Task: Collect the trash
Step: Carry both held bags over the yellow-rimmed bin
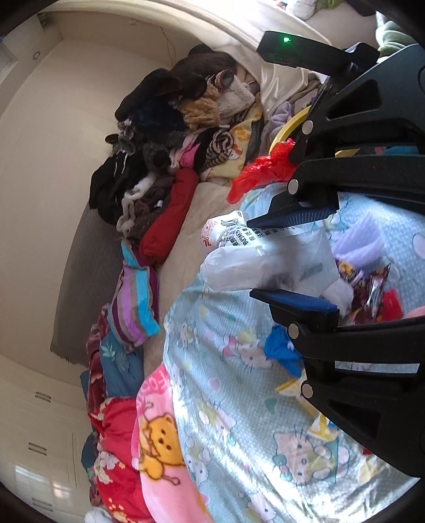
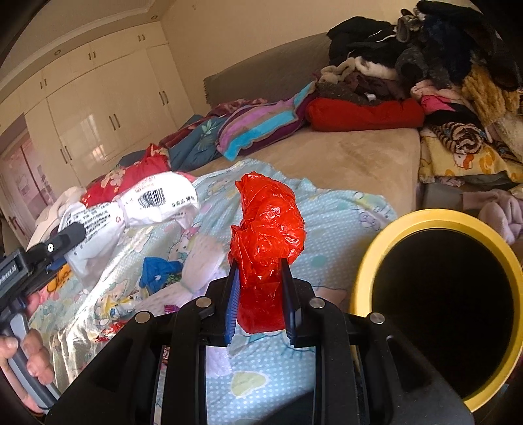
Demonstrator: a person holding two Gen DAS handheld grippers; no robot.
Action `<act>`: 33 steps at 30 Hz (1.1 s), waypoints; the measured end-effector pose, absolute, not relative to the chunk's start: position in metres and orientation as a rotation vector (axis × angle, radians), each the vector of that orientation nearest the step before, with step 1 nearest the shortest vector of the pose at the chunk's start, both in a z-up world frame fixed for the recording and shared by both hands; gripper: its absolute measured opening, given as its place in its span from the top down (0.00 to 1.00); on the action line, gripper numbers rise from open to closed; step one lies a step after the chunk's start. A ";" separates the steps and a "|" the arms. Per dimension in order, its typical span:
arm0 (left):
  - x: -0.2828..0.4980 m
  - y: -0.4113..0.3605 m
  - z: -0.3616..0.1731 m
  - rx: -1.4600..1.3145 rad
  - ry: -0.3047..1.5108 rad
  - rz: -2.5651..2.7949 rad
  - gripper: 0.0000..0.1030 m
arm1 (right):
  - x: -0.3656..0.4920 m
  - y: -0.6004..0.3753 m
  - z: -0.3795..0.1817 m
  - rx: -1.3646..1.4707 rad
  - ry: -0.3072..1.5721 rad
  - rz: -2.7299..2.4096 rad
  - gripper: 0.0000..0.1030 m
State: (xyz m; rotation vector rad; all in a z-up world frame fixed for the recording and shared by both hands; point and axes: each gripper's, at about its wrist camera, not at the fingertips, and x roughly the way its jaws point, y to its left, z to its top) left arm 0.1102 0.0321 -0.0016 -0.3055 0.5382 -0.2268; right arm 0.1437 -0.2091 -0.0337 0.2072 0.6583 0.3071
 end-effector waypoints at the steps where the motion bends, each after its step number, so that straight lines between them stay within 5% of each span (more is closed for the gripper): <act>1: 0.110 0.027 -0.001 -0.297 0.538 -0.235 0.72 | 0.142 -0.213 -0.032 0.210 0.654 0.299 0.79; 33: 0.102 -0.074 0.005 -0.131 0.564 -0.386 0.73 | 0.105 -0.326 -0.013 0.305 0.605 0.110 0.79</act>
